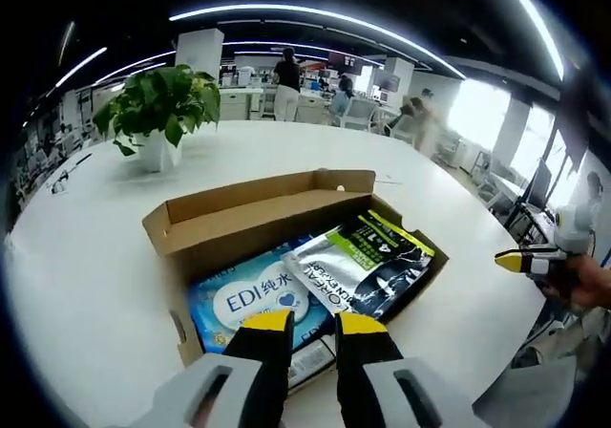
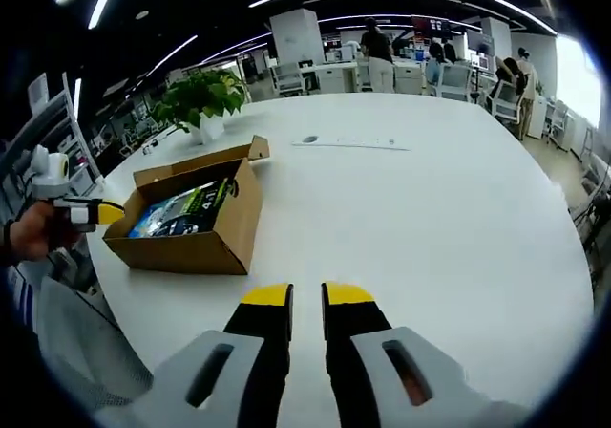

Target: Operate the shoe box by opening the lid, removing the specified soft item, and placing it in the target area until the item is outside and the box remains undamaged.

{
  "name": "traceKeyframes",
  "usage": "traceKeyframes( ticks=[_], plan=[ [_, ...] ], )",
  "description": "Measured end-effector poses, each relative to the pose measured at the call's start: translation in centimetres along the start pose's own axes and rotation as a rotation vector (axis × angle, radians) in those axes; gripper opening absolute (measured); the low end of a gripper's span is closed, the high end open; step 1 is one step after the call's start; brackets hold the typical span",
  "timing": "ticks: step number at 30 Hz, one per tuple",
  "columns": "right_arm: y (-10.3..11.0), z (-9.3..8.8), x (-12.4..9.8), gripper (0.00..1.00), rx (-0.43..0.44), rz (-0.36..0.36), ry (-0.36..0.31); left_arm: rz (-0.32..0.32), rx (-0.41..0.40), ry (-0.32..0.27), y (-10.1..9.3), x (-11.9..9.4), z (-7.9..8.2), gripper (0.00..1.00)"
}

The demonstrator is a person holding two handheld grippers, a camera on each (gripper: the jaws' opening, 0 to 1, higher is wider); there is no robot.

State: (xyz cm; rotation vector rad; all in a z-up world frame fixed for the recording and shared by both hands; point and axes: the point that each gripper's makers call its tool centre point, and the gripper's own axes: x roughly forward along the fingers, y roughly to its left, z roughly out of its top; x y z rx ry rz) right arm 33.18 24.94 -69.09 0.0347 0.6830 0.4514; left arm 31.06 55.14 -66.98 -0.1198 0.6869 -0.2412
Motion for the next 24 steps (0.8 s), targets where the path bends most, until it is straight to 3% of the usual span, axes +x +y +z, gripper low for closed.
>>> traceKeyframes(
  ticks=[13, 24],
  plan=[
    [0.3, -0.1, -1.0, 0.1, 0.001, -0.01, -0.026, -0.044, -0.038, 0.073, -0.6, 3.2, -0.9, 0.17],
    [-0.1, -1.2, -1.6, 0.1, 0.021, -0.033, -0.017, -0.056, -0.092, 0.112, -0.6, 4.4, -1.1, 0.15]
  ],
)
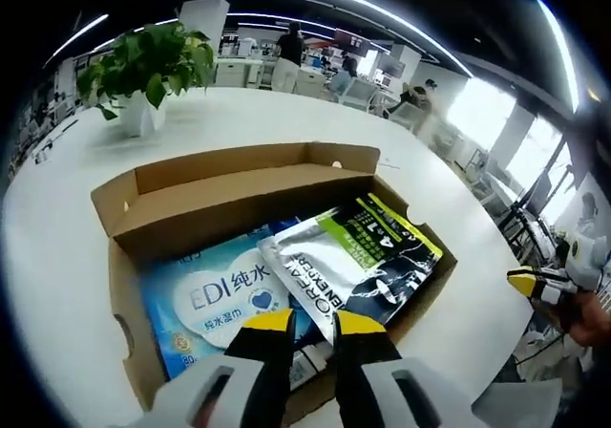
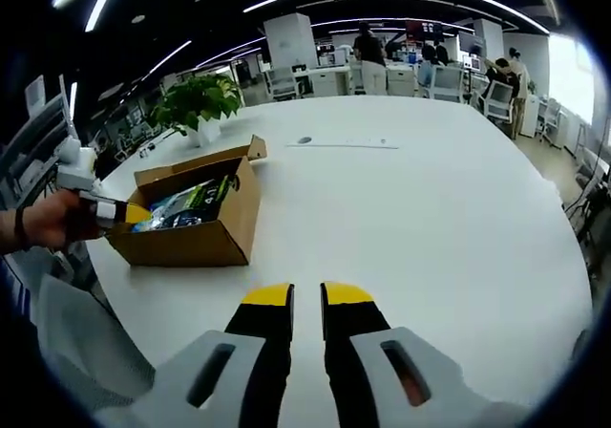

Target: Operate the shoe box by opening the lid, removing the specified soft item, and placing it in the target area until the item is outside and the box remains undamaged.

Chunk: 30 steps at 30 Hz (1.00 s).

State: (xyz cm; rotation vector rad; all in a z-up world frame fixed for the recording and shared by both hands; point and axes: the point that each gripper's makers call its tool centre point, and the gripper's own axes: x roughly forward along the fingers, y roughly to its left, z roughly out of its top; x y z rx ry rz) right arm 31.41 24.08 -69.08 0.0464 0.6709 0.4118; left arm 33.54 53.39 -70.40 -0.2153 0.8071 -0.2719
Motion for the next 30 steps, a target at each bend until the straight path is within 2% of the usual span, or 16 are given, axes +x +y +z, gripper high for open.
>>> traceKeyframes(
  ticks=[8, 14, 18, 21, 30],
  plan=[
    [0.0, -0.5, -0.1, 0.09, 0.011, -0.006, 0.007, -0.027, -0.091, 0.034, 0.0, 0.9, -0.4, 0.15],
    [0.2, -0.6, 0.0, 0.09, 0.019, -0.012, 0.015, -0.048, -0.122, 0.054, -0.1, 1.5, -0.4, 0.15],
    [0.4, -0.1, 0.3, 0.09, 0.01, -0.014, 0.015, -0.066, -0.142, 0.061, -0.5, 1.9, -0.4, 0.13],
    [0.7, 0.5, 0.5, 0.09, 0.009, -0.015, 0.011, -0.097, -0.219, 0.058, -0.6, 2.2, -0.2, 0.13],
    [3.4, 2.5, 2.1, 0.09, -0.029, 0.015, 0.007, -0.125, -0.237, 0.046, -0.5, 2.2, 0.1, 0.03]
  ],
)
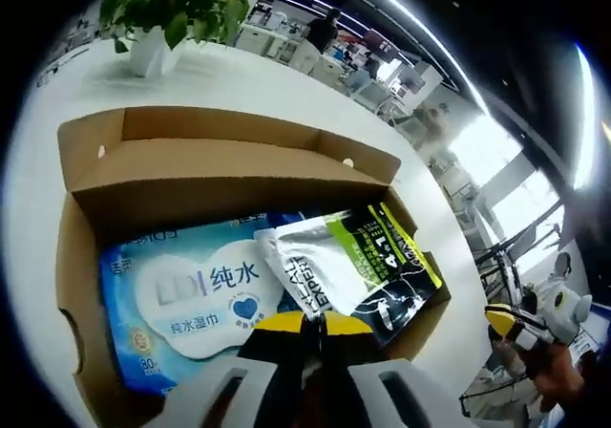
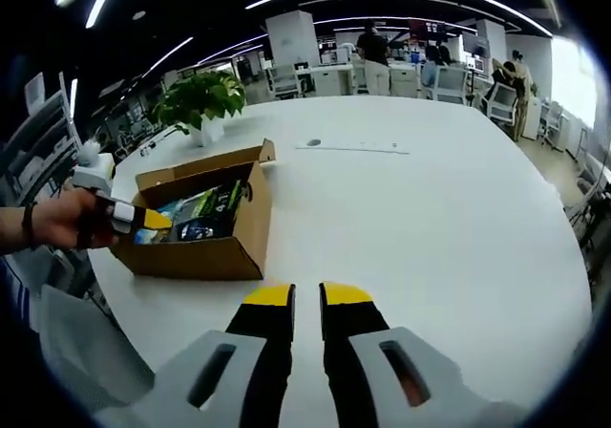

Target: Operate the shoe box by opening the lid, removing the specified soft item, and placing it in the target area until the item is outside and the box remains undamaged.

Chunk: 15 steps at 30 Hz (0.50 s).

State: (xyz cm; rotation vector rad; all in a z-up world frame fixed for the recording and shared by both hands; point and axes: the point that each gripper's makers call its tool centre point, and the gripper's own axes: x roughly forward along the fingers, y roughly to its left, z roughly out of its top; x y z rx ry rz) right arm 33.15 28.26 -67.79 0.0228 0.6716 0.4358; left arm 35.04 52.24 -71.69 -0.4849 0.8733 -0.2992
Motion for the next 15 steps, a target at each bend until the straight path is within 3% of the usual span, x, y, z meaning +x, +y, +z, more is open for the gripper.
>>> traceKeyframes(
  ticks=[5, 15],
  plan=[
    [2.1, 0.9, 1.5, 0.09, -0.01, 0.028, -0.004, -0.014, -0.032, -0.033, 0.1, -0.4, 0.2, 0.01],
    [6.0, 3.1, 4.2, 0.09, -0.067, 0.119, 0.003, -0.01, -0.027, -0.041, 1.7, -1.1, 0.4, 0.01]
  ],
)
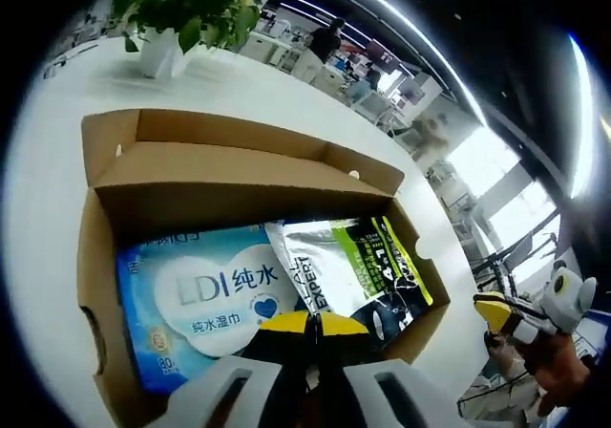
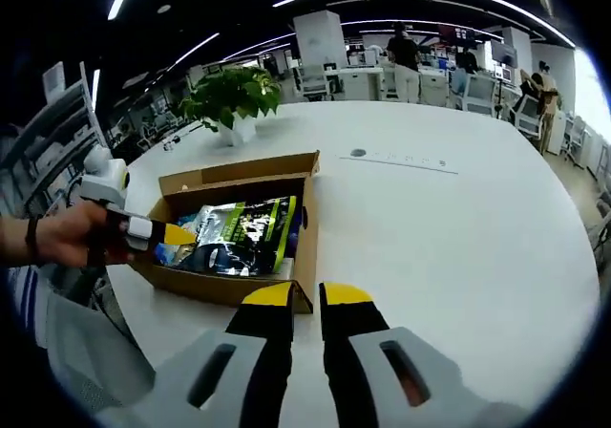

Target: Operate the shoe box by opening the lid, removing the specified soft item, and placing it in the target area until the item is outside and the box remains undamaged.

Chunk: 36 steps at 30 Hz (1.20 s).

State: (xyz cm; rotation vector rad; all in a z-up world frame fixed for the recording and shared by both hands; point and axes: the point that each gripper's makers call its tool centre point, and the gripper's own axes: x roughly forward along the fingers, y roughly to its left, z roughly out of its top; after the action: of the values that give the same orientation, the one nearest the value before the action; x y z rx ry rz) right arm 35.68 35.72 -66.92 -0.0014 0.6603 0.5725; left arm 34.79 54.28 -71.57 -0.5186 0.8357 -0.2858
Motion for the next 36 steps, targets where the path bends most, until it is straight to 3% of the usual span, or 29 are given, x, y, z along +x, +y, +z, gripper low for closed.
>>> traceKeyframes(
  ticks=[4, 11, 23, 33, 36],
  plan=[
    [1.2, 1.0, 1.2, 0.09, -0.013, 0.031, 0.003, -0.024, -0.049, -0.018, 0.7, -0.4, 0.3, 0.01],
    [2.7, 1.5, 3.3, 0.09, -0.025, 0.077, 0.023, -0.007, -0.046, -0.021, 1.9, -1.0, 0.2, 0.01],
    [5.2, 0.2, 7.1, 0.12, 0.006, 0.158, 0.118, 0.002, -0.054, -0.037, 3.0, -1.7, 0.3, 0.0],
    [6.2, -1.1, 8.6, 0.15, 0.008, 0.177, 0.202, 0.008, -0.055, -0.04, 3.1, -1.7, 0.4, 0.0],
    [6.5, -1.3, 8.8, 0.11, 0.008, 0.188, 0.208, 0.011, -0.055, -0.04, 3.0, -1.7, 0.4, 0.0]
  ],
)
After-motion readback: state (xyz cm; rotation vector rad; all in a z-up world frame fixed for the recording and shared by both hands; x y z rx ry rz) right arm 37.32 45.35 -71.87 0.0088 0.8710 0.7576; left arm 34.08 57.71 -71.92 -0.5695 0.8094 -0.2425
